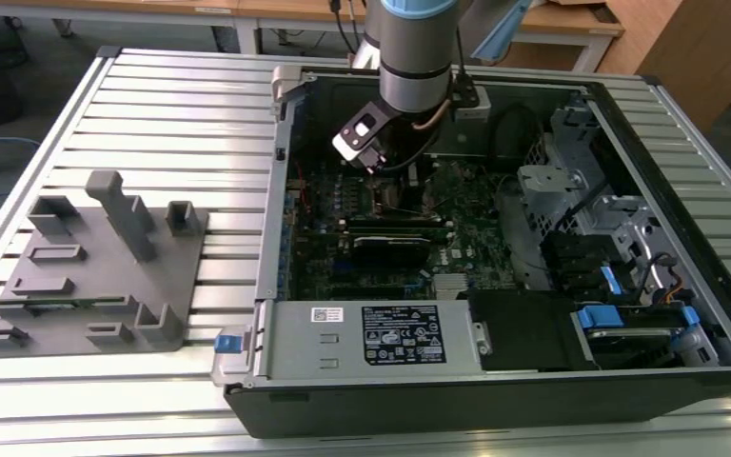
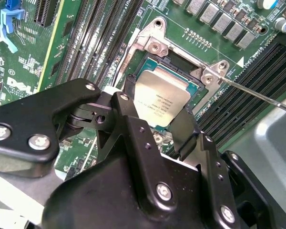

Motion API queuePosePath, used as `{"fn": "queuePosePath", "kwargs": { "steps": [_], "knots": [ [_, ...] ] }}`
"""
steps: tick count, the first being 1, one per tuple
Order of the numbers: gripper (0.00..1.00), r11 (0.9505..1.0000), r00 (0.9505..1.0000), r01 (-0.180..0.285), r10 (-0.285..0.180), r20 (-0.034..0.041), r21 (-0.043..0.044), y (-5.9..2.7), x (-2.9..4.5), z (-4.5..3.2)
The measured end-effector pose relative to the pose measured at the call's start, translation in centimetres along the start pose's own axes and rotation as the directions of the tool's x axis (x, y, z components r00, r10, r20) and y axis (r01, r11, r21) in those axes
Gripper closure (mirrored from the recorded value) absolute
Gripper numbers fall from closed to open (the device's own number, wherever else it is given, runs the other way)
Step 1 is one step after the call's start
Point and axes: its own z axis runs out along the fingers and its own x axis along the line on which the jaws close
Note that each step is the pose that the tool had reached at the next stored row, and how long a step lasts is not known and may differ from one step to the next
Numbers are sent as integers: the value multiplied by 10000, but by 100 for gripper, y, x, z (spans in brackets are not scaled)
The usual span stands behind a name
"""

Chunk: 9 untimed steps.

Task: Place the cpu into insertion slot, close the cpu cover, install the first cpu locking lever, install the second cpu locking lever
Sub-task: 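Place the cpu into insertion slot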

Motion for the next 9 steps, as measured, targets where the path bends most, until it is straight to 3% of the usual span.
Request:
{"fn": "queuePosePath", "kwargs": {
  "steps": [9],
  "knots": [
    [46, 10000, 10000, 0, 0, 2, 1, -3, -1, 21]
  ]
}}
